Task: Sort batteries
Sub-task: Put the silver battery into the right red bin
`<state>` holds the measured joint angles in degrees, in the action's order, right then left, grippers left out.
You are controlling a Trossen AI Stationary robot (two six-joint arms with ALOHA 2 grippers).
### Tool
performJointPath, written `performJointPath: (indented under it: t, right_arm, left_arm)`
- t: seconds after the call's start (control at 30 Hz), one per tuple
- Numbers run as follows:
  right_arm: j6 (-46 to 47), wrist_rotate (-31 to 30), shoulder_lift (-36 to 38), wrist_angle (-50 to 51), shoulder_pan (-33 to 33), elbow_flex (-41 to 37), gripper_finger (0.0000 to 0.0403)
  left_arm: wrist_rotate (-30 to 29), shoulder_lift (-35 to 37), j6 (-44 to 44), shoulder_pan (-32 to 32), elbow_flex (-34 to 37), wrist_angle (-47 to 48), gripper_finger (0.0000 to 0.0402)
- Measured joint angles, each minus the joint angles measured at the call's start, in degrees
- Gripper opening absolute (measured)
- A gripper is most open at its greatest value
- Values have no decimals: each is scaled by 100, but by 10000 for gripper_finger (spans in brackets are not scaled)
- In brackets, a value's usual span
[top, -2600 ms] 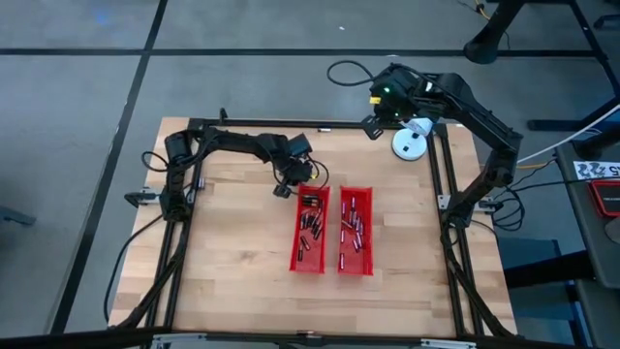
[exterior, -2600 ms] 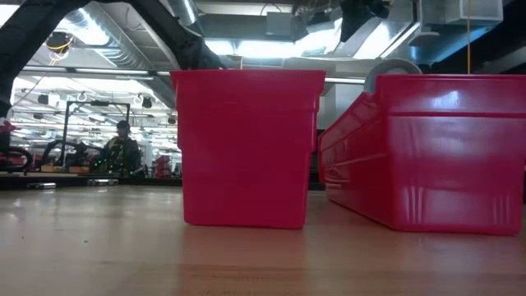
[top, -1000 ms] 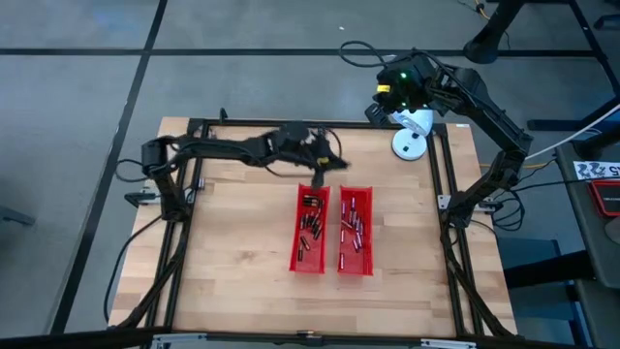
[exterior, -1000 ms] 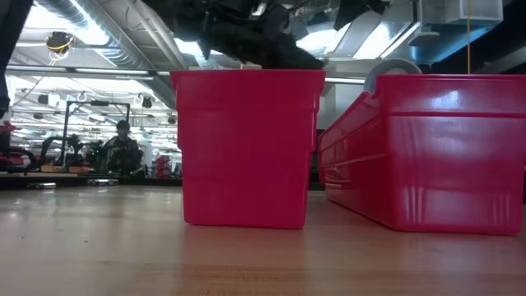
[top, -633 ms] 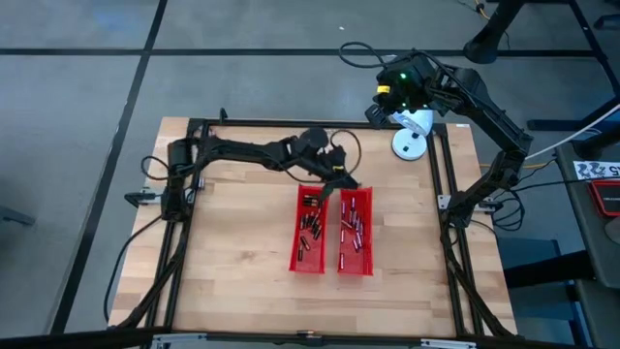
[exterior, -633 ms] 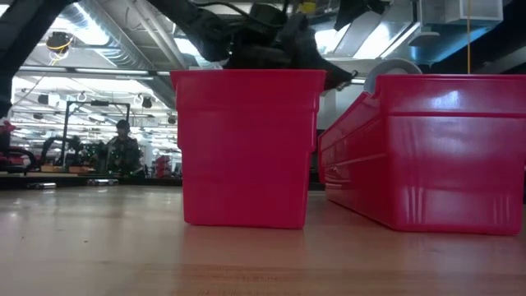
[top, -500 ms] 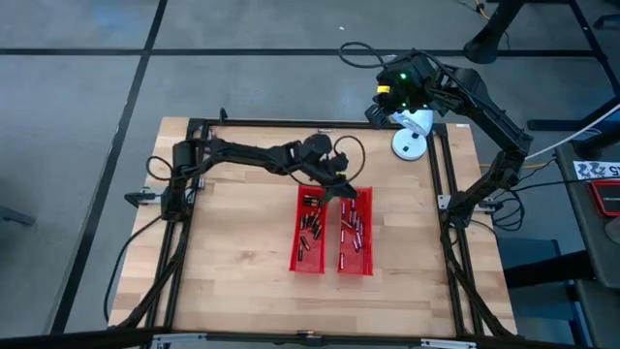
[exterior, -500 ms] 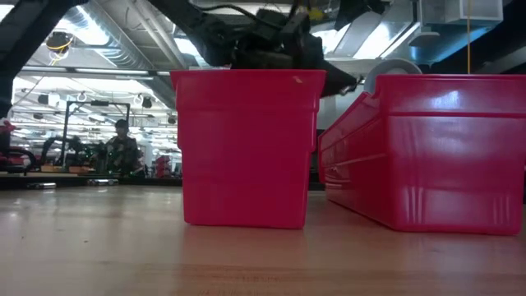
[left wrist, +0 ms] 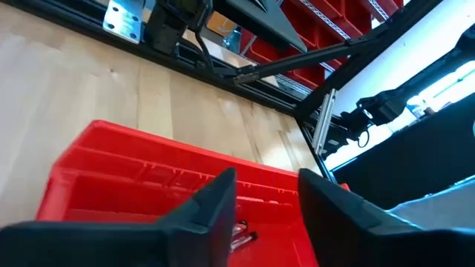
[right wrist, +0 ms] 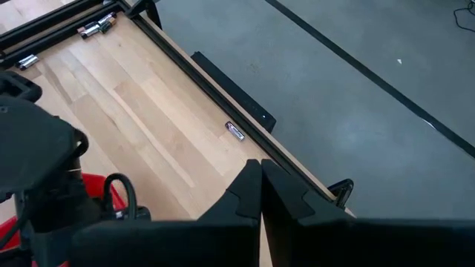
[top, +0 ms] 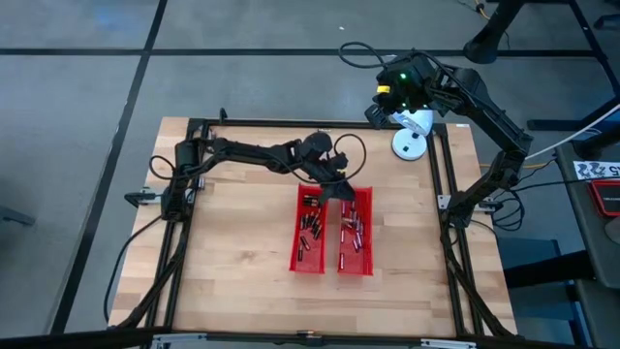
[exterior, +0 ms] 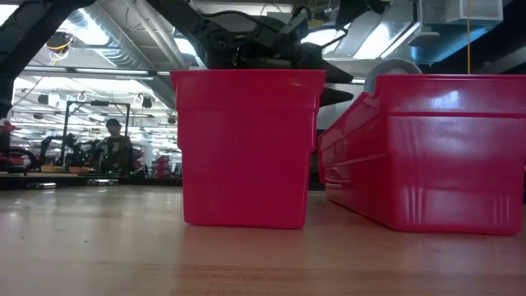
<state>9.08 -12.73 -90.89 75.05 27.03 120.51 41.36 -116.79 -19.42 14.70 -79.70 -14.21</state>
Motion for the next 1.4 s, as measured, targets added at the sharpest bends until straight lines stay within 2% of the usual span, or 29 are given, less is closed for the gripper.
performJointPath:
  t: [0.13, 0.23, 0.33, 0.4, 0.53, 0.67, 0.9, 0.97, 1.03, 1.2, 1.4]
  right_arm:
    - [-21, 8, 0, -1, 0, 0, 5]
    - [-31, 7, 0, 4, 0, 0, 5]
    - [-65, 6, 0, 2, 0, 0, 5]
    - [-152, 4, 0, -7, 0, 0, 5]
    - [-307, 3, 0, -172, 0, 0, 5]
    - [-491, 73, 0, -401, 0, 0, 5]
    - [-721, 332, -11, -717, 0, -107, 5]
    - [-821, 333, -11, -827, 0, -179, 5]
    - [-935, 343, -11, -929, 0, -253, 5]
    - [-1140, 809, -20, -1273, 0, -442, 5]
    - [-1264, 1053, -67, -1451, 0, -463, 5]
  left_arm:
    - [6, 23, 25, 95, 0, -73, 173]
    - [7, 207, 102, 220, 0, 238, 184]
    - [-24, 586, 403, 378, 0, 817, 186]
    - [-269, 901, 714, 480, -2, 1441, 186]
    - [-1159, 1532, 1470, 706, -2, 3062, 186]
    - [-2159, 2081, 1714, 1034, -4, 4666, 186]
    - [-4256, 2455, 763, 1622, 13, 8149, 186]
    - [-4790, 2457, 632, 1750, 148, 8720, 186]
    - [-5041, 2457, 672, 1882, 380, 9091, 186]
    - [-4998, 2455, 1602, 2115, 1057, 9296, 186]
    - [-4990, 2455, 2243, 2188, 1709, 9314, 186]
